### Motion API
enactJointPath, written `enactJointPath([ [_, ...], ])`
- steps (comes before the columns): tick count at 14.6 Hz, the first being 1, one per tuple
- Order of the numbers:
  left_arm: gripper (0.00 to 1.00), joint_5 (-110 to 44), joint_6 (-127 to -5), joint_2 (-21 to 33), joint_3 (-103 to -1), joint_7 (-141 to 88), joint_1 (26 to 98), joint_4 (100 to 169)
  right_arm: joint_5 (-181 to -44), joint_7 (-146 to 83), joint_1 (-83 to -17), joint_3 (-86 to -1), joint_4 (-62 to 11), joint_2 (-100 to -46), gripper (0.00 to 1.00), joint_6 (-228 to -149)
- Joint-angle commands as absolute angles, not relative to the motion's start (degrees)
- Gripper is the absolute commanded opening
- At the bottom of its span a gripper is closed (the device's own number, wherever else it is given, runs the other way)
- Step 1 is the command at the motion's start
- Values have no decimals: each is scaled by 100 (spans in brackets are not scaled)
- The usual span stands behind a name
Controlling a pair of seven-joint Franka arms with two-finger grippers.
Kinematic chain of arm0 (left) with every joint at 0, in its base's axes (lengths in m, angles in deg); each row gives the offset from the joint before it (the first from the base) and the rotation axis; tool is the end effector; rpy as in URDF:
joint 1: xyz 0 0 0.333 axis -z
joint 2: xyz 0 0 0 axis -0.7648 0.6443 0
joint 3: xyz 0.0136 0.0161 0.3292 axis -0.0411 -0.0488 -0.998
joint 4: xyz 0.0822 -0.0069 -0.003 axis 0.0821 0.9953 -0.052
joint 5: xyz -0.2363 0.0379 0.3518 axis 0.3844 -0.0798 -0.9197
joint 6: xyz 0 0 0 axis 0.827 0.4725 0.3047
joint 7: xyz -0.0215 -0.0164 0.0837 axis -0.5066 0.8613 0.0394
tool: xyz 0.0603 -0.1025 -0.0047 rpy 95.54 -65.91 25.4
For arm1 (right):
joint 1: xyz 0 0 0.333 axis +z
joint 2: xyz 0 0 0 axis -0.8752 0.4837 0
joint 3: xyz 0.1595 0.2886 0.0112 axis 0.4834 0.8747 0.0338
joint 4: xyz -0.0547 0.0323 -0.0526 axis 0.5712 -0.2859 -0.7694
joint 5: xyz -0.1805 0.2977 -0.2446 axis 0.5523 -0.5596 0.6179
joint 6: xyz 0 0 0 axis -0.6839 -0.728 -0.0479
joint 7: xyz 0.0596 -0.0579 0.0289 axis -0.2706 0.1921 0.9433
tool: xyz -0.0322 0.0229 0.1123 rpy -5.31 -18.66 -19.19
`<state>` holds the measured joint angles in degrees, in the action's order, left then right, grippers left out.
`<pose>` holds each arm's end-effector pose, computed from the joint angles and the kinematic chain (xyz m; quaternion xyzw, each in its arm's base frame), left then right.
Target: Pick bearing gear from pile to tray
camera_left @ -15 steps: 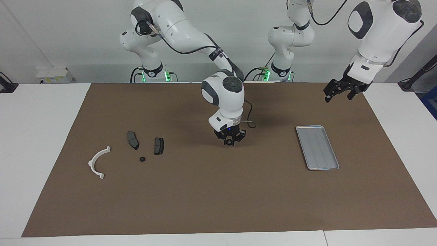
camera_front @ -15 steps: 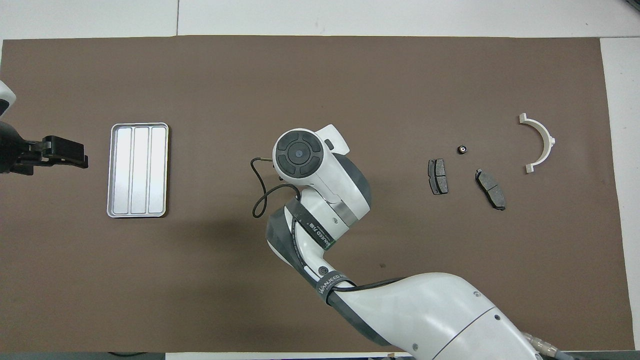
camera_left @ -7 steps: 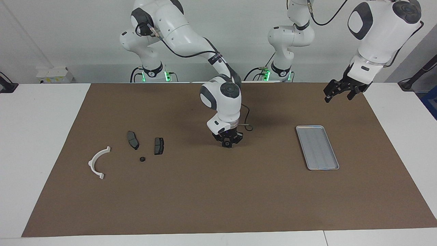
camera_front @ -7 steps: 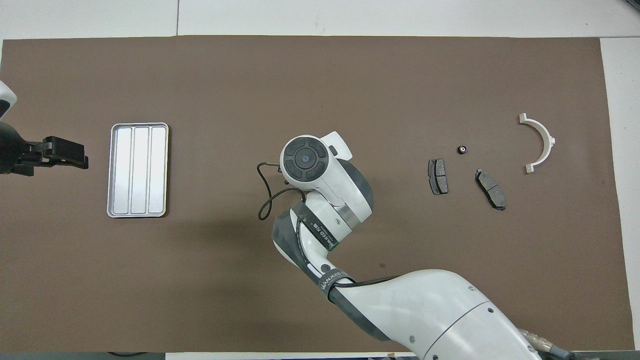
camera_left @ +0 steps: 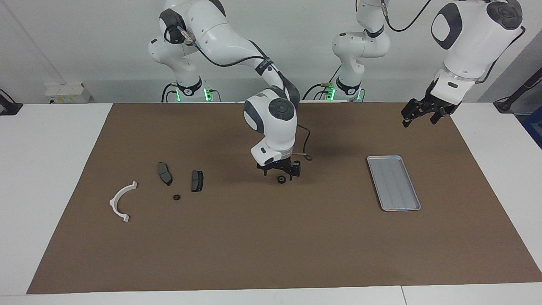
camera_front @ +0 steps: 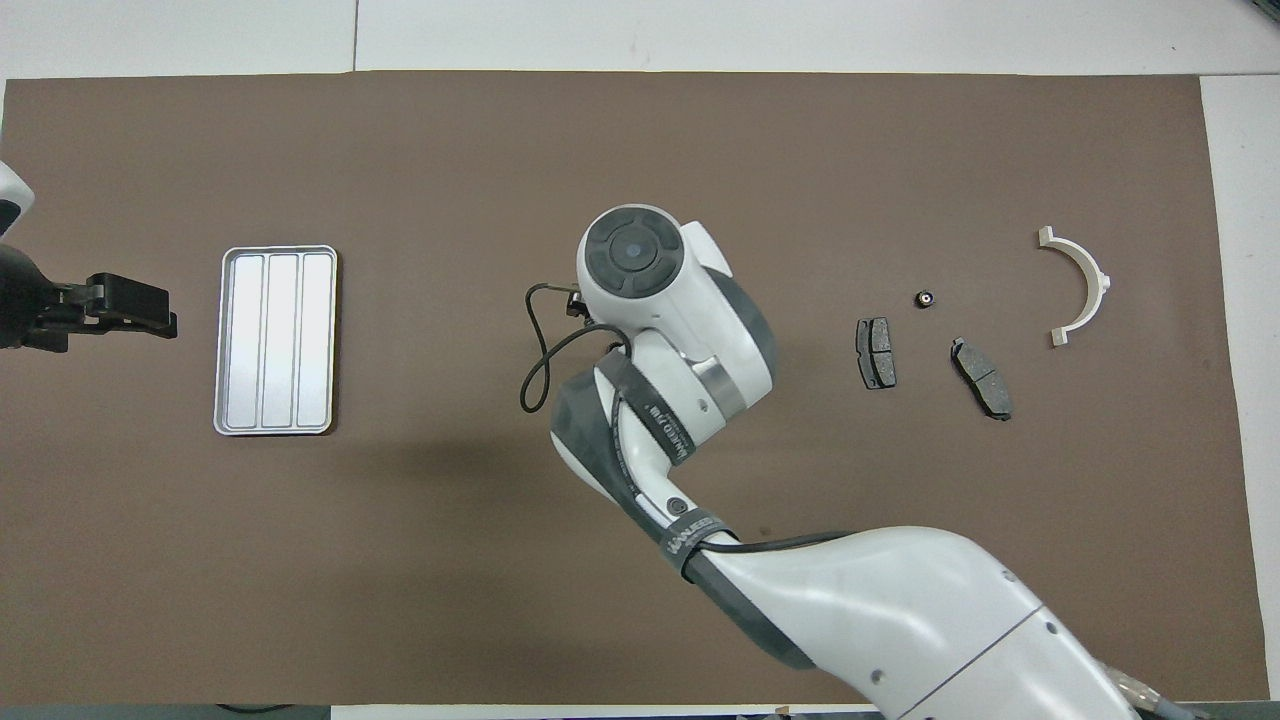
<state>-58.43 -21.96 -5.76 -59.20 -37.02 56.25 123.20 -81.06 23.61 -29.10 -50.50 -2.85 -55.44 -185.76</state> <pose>0.5787 -0.0178 0.5825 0.9996 0.0254 -0.0135 0.0014 0.6395 0.3963 0.3555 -0.9912 0.1318 -0.0097 0.0012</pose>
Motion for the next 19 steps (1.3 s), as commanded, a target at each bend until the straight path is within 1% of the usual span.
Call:
enactJointPath([
  [1, 100, -5799, -2245, -700, -5932, -3508, 5665, 12454, -8295, 1281, -3723, -4955, 33, -5904, 100, -17962],
  [3, 100, -5808, -2297, -691, -5888, -2886, 5701, 12445, -8181, -25, -4136, -5008, -20, -6168, 100, -17646],
  [4, 100, -5808, -2463, -682, -5879, -2552, 5788, 12445, -8163, -737, -4469, -5017, -98, -6300, 100, -17592],
  [6, 100, -5808, -2718, -691, -5870, -1665, 6164, 12567, -8171, -1602, -5076, -4999, -414, -6502, 100, -17592],
  [8, 100, -5790, -2781, -603, -5870, -1022, 6621, 12595, -8171, -1947, -5368, -5008, -696, -6617, 100, -17600],
  [10, 100, -5520, -2929, -420, -5861, -433, 6930, 12569, -8171, -2036, -5587, -5008, -1177, -6801, 100, -17784],
  [11, 100, -5431, -3035, -314, -5870, -47, 7175, 12551, -8171, -2071, -5728, -5008, -1537, -6933, 100, -18063],
  [13, 100, -5412, -3350, 142, -5870, 578, 7676, 12376, -8171, -2220, -5931, -5008, -2363, -7170, 100, -19011],
  [14, 100, -5403, -3430, 414, -5870, 798, 7887, 12253, -8171, -2247, -5949, -5008, -2549, -7171, 100, -19224],
  [16, 100, -5316, -3790, 959, -5870, 1211, 8196, 12024, -8171, -2230, -5949, -5008, -2656, -7084, 100, -19314],
  [17, 100, -5289, -3826, 1414, -5879, 1518, 8475, 11858, -8180, -2212, -5949, -5008, -2692, -7049, 99, -19349],
  [18, 100, -5298, -3870, 1880, -5888, 1817, 8678, 11421, -8180, -2212, -5940, -5008, -2701, -6996, 99, -19445],
  [19, 100, -5289, -3905, 2493, -5888, 2133, 8793, 10904, -8180, -2203, -5940, -5008, -2744, -6969, 99, -19490],
])
